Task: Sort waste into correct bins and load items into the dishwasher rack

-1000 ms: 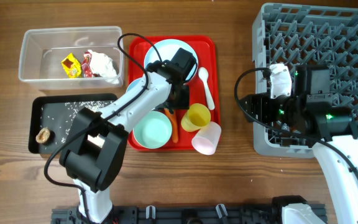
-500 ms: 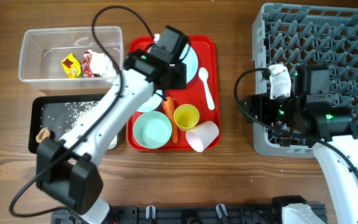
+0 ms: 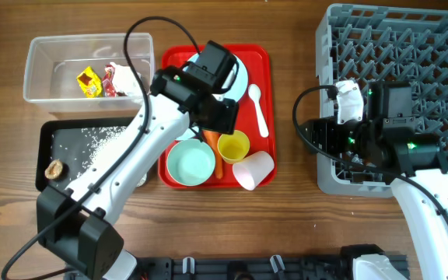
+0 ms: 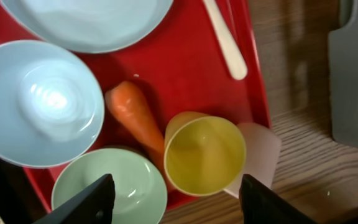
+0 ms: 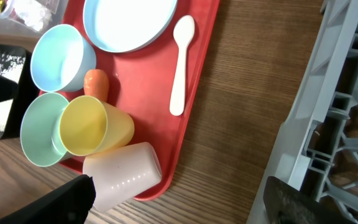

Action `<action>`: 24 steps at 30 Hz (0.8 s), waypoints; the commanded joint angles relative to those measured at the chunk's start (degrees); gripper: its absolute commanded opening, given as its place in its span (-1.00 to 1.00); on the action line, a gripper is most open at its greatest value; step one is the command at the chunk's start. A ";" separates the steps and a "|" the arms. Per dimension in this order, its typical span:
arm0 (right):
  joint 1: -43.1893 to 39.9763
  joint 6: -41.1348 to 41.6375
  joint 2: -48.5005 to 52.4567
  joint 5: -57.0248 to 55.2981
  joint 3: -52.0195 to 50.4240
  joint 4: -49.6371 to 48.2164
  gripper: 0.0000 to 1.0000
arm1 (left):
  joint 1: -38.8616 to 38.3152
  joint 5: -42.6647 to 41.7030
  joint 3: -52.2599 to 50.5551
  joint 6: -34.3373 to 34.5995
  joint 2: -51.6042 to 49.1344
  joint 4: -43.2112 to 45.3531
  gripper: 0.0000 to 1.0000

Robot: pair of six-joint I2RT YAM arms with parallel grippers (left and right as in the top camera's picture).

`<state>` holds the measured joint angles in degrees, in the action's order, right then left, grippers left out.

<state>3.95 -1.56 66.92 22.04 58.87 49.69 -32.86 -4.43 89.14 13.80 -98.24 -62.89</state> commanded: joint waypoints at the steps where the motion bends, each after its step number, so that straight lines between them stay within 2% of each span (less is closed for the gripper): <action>1: 0.28 0.22 0.39 1.09 0.26 -0.13 0.79 | -0.04 -3.10 -2.75 -1.38 -2.21 1.86 0.25; 9: 0.28 0.07 0.39 0.39 0.26 -0.15 0.79 | -0.04 -4.17 -3.87 -1.38 -8.79 2.60 0.19; 12: 0.28 0.11 0.39 0.39 0.26 -0.15 0.78 | -0.11 -5.18 -3.87 -1.40 -10.49 2.67 0.09; 20: 0.28 0.55 0.39 0.44 0.26 0.09 0.79 | -0.09 -5.14 -4.04 -1.42 -11.37 3.76 -0.62; 24: 0.28 0.68 0.39 0.44 0.26 0.15 0.79 | -0.09 -5.14 -6.62 -1.42 -11.63 6.40 -0.75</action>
<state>3.95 -1.54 66.92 22.04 58.87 49.74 -32.95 -8.91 84.82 12.71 -108.77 -57.63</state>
